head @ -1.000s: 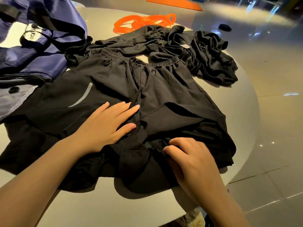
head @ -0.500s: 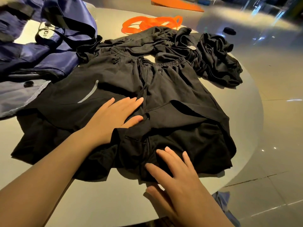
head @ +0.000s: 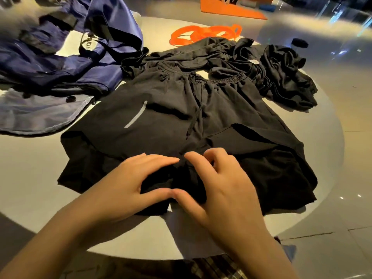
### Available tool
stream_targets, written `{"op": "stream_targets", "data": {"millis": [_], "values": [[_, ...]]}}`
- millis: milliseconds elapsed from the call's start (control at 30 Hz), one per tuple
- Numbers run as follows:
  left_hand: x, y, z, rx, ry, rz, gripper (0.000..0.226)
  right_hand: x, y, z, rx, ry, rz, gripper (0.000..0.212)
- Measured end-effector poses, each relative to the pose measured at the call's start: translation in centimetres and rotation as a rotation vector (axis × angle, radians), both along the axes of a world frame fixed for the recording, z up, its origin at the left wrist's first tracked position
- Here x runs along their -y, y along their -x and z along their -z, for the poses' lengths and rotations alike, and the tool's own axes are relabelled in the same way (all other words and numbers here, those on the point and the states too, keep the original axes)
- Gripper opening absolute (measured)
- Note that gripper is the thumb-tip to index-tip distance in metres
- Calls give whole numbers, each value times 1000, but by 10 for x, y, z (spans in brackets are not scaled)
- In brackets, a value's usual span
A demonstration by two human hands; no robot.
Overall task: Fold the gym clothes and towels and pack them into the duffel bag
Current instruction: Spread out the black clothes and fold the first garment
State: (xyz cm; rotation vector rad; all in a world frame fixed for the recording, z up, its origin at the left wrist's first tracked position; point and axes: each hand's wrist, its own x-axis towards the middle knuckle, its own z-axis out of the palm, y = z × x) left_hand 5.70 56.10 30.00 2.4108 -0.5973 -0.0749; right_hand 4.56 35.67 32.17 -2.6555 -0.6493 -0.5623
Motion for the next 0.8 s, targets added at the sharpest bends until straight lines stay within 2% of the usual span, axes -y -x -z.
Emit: {"op": "stream_targets", "data": {"millis": [33, 100, 267, 333, 400, 500, 633, 700, 800], "values": [[-1, 2, 5, 14, -10, -31, 59, -5, -2, 3, -10, 47, 11, 48], [-1, 3, 12, 56, 2, -84, 53, -4, -3, 7, -38, 14, 36, 45], [6, 3, 10, 252, 61, -136, 37, 32, 12, 6, -76, -362, 137, 30], [8, 3, 1, 261, 201, -180, 28, 42, 19, 6, -167, -530, 178, 38], [8, 3, -9, 265, 316, -226, 20, 45, 25, 6, -223, -597, 195, 49], [6, 0, -18, 275, 302, -235, 19, 45, 25, 8, -208, -491, 207, 42], [2, -3, -19, 206, 365, -307, 13, 50, 20, 8, -109, -65, 236, 14], [1, -5, -20, 130, 392, -344, 16, 53, 21, 3, -66, 30, 215, 14], [0, -2, -21, 81, 363, -331, 14, 50, 25, -9, 53, 58, 147, 25]]}}
